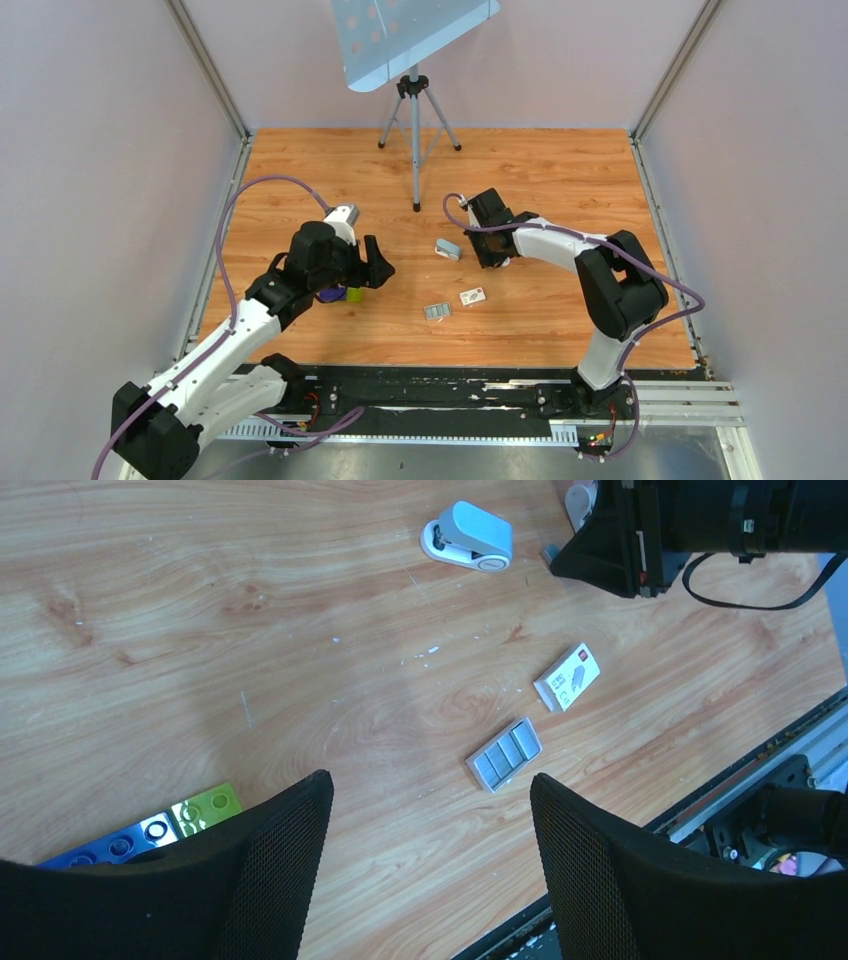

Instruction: Load the staples into the stapler

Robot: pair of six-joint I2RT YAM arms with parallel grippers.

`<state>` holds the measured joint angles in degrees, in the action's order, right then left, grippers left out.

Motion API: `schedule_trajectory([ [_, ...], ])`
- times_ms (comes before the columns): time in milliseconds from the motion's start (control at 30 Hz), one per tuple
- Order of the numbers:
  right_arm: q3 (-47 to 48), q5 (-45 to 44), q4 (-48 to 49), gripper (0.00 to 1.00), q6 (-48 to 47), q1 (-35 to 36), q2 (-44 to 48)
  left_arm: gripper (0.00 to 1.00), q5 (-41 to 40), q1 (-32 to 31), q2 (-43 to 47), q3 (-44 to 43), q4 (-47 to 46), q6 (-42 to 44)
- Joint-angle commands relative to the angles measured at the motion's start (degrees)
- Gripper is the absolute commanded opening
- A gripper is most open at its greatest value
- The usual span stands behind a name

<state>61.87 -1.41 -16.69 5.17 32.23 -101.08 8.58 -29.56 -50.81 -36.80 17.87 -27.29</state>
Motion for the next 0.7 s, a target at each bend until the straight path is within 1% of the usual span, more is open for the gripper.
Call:
schedule_trajectory([
  [0, -2.6, 3.2, -0.6, 0.19, 0.8, 0.4, 4.4, 0.75, 2.0, 0.6, 0.2, -1.6, -3.4, -1.2],
  [133, -4.2, 7.1, 0.5, 0.19, 2.7, 0.4, 8.1, 0.73, 5.6, 0.7, -1.6, -3.3, -6.1, -2.6],
  [267, -6.7, 14.0, 4.0, 0.19, 6.0, 0.4, 14.1, 0.68, 8.6, 0.9, -3.7, -4.7, -9.3, -5.5],
  [367, -9.0, 20.5, 8.3, 0.19, 9.9, 0.4, 19.1, 0.66, 11.3, 1.0, -4.0, -4.3, -13.7, -8.4],
  [567, -13.5, 30.8, 19.1, 0.21, 19.2, 0.4, 29.4, 0.60, 17.5, 1.1, -5.4, -3.2, -24.1, -13.7],
  [667, -15.2, 34.2, 24.1, 0.22, 24.4, 0.5, 32.0, 0.58, 21.4, 1.1, -6.7, -2.1, -29.9, -15.1],
])
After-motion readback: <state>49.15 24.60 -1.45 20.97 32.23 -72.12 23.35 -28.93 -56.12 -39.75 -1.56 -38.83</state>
